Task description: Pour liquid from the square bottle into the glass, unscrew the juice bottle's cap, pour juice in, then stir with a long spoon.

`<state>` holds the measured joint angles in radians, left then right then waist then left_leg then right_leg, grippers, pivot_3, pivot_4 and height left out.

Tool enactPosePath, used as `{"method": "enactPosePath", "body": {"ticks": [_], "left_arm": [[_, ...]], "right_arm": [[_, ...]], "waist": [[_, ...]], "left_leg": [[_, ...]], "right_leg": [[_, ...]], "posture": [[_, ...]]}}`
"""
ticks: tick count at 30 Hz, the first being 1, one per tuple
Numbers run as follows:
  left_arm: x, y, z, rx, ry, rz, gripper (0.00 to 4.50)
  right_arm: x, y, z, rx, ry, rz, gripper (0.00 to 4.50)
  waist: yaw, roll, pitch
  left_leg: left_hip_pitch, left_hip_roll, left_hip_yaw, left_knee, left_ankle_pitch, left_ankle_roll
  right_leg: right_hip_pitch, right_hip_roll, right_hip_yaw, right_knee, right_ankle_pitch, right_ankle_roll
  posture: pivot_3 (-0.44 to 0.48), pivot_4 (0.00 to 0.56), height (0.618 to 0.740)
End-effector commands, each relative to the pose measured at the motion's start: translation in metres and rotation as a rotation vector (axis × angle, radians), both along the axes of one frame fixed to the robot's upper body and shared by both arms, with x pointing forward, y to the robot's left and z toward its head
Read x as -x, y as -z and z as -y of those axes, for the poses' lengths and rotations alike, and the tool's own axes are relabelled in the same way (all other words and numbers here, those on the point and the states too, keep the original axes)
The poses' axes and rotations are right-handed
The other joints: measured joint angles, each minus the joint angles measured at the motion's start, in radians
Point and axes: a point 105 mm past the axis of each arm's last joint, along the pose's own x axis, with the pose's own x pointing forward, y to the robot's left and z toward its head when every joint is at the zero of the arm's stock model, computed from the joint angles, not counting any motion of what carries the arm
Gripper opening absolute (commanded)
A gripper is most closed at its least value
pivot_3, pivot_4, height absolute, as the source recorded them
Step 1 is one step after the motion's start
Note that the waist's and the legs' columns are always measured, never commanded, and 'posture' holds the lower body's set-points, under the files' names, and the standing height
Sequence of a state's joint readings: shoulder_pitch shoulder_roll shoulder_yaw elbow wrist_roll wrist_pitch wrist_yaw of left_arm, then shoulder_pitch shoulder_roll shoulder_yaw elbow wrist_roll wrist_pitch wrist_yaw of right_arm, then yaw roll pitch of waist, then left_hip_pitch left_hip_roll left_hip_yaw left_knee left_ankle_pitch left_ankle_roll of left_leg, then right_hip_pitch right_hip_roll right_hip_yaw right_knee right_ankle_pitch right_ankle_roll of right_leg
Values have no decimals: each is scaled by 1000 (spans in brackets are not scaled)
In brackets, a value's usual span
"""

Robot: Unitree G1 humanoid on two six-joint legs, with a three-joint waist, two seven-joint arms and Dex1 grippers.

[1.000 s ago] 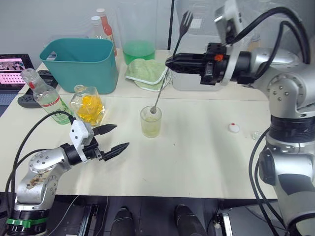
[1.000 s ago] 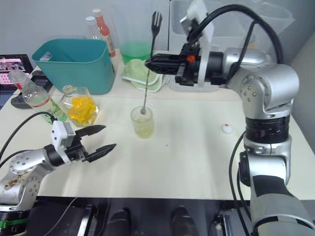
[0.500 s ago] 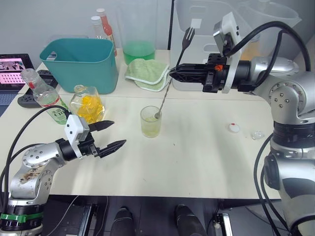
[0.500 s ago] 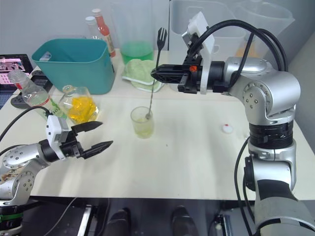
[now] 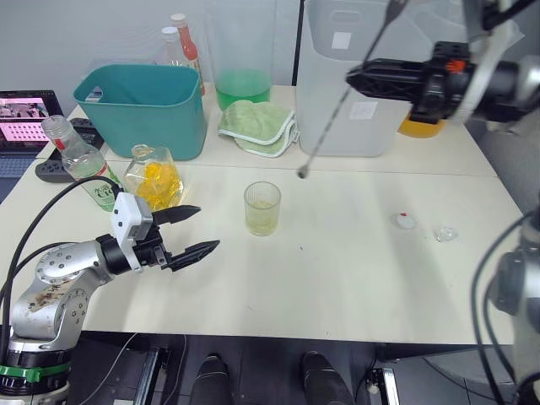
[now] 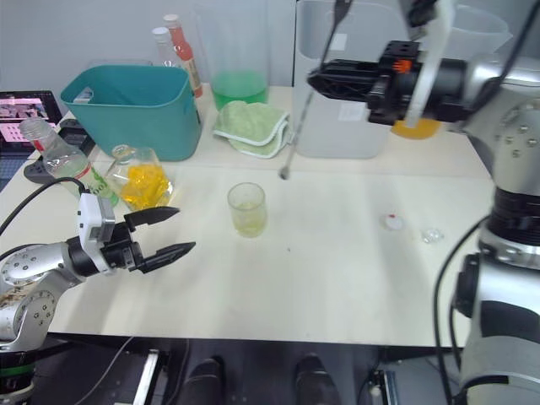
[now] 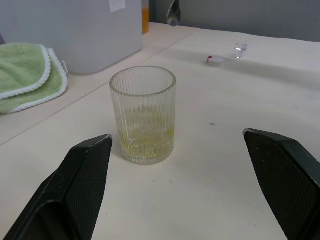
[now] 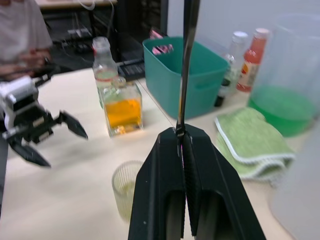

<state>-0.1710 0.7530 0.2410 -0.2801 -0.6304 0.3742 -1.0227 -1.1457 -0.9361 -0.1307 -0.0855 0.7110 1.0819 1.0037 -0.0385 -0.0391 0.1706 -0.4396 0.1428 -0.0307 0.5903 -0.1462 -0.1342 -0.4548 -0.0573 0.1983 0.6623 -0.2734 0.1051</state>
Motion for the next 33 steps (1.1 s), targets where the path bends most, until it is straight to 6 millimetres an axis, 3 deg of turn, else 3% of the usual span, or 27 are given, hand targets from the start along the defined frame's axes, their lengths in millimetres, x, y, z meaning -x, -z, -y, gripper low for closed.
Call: {"method": "enactPosePath", "body": {"ticks": [1, 8, 13, 15, 23, 26, 33], "left_arm": [[3, -18, 3, 6, 24, 69, 4436], [6, -20, 1, 3, 32, 66, 4436], [8, -19, -1, 0, 15, 66, 4436], [10, -17, -2, 2, 2, 66, 4436], [22, -13, -3, 4, -28, 58, 4436], [28, -9, -5, 6, -42, 47, 4436], [31, -5, -2, 6, -45, 33, 4436]], "right_arm": [[14, -10, 2, 60, 47, 110, 0], [12, 41, 35, 252, 289, -365, 0], [18, 66, 43, 285, 285, -647, 0], [8, 81, 48, 271, 326, -743, 0], [-27, 117, 51, 254, 450, -871, 0], [-34, 135, 37, 288, 422, -915, 0], [-61, 175, 25, 363, 472, -919, 0]], "waist": [[-7, 0, 0], [-5, 1, 0], [-6, 1, 0], [-10, 1, 0], [-5, 1, 0], [-4, 1, 0], [-4, 1, 0]], "left_leg": [[0, 0, 0, 0, 0, 0], [0, 0, 0, 1, 0, 0], [0, 0, 0, 1, 0, 0], [0, 0, 0, 1, 0, 0], [0, 0, 0, 1, 0, 0], [0, 0, 0, 1, 0, 0], [0, 0, 0, 1, 0, 0]], "right_leg": [[0, 0, 0, 0, 0, 0], [0, 0, 0, 0, -1, 0], [0, 0, 1, -1, -1, 0], [-1, 0, 1, -1, -1, 0], [-1, 0, 1, 0, -1, 0], [-1, 0, 0, 0, -1, -1], [-1, 0, 0, 0, -1, -1]], "posture": [[0, 150, 732], [0, 150, 732], [0, 150, 732], [0, 150, 732], [0, 150, 732], [0, 150, 732], [0, 150, 732]]}}
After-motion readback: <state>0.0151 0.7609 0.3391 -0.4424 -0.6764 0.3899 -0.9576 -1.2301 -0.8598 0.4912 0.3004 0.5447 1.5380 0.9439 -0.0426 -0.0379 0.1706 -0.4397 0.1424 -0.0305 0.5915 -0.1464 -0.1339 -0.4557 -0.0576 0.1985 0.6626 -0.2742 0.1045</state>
